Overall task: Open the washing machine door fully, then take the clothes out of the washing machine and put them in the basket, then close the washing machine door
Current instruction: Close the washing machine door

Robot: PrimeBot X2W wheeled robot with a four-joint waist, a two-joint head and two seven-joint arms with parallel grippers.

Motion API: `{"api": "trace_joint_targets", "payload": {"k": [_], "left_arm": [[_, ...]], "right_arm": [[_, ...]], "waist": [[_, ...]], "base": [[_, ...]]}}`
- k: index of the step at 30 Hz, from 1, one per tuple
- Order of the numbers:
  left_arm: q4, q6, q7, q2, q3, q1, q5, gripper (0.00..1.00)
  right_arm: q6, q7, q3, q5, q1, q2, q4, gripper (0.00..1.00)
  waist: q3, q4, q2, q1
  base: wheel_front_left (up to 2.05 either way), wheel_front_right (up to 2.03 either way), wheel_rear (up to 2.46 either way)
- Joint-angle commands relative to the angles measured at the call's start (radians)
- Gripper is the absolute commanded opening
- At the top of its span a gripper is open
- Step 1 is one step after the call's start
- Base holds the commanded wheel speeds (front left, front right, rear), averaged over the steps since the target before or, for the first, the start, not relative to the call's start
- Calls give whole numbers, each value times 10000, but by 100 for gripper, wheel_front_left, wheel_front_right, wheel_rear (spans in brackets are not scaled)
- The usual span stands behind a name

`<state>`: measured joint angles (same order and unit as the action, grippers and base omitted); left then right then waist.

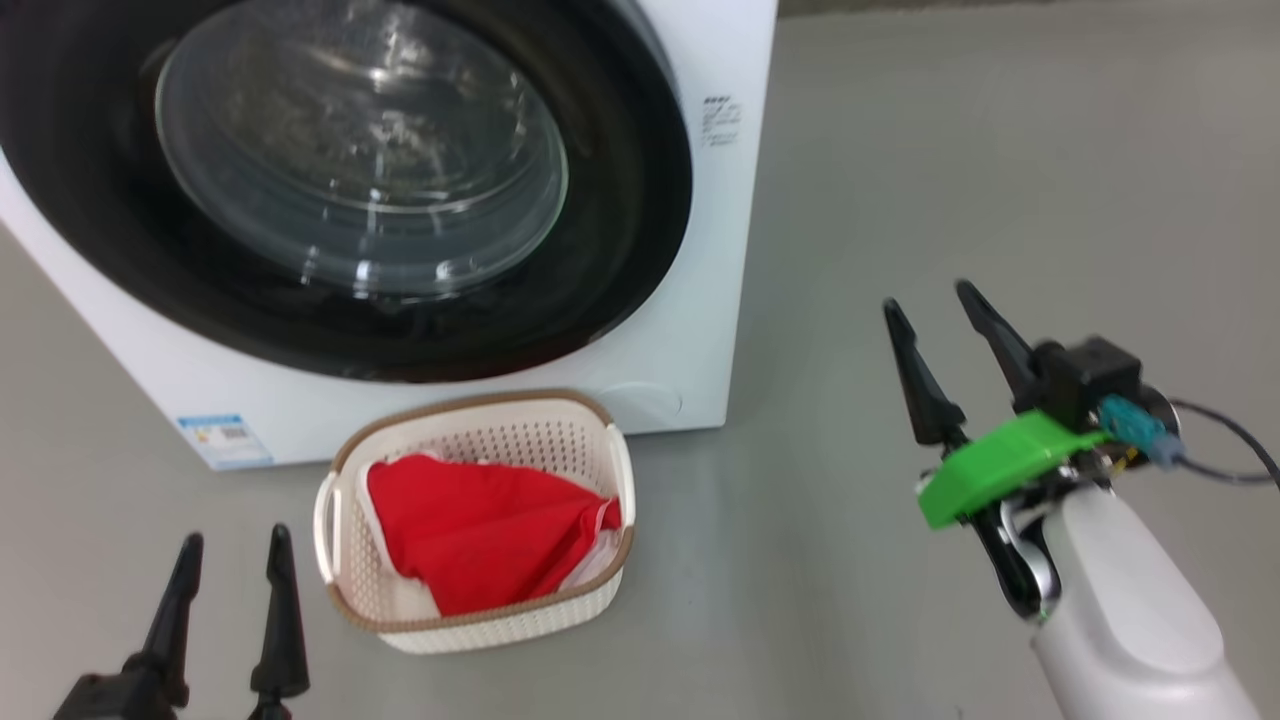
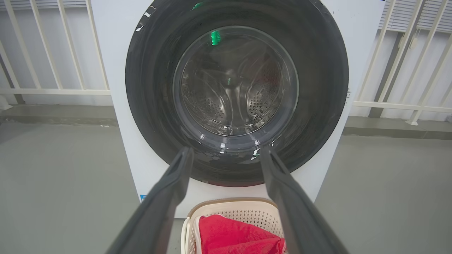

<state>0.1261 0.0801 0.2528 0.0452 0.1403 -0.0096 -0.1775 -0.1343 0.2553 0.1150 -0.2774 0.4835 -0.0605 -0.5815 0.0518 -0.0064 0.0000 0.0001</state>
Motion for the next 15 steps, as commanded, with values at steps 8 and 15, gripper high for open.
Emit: {"api": "trace_joint_targets", "payload": {"k": [8,15], "left_arm": [[-337,106,90,156,624,491,69,100],[-490,217,90,204,675,1095,359,100]], "right_arm": [[36,65,-303,629,-1123,102,901,100],[36,65,-337,732,-2102,102,1654,100]], "waist": [[-712,-505,0,-1],[-1053,-554,0,-1]], "base": [[0,0,0],[0,0,0]]}}
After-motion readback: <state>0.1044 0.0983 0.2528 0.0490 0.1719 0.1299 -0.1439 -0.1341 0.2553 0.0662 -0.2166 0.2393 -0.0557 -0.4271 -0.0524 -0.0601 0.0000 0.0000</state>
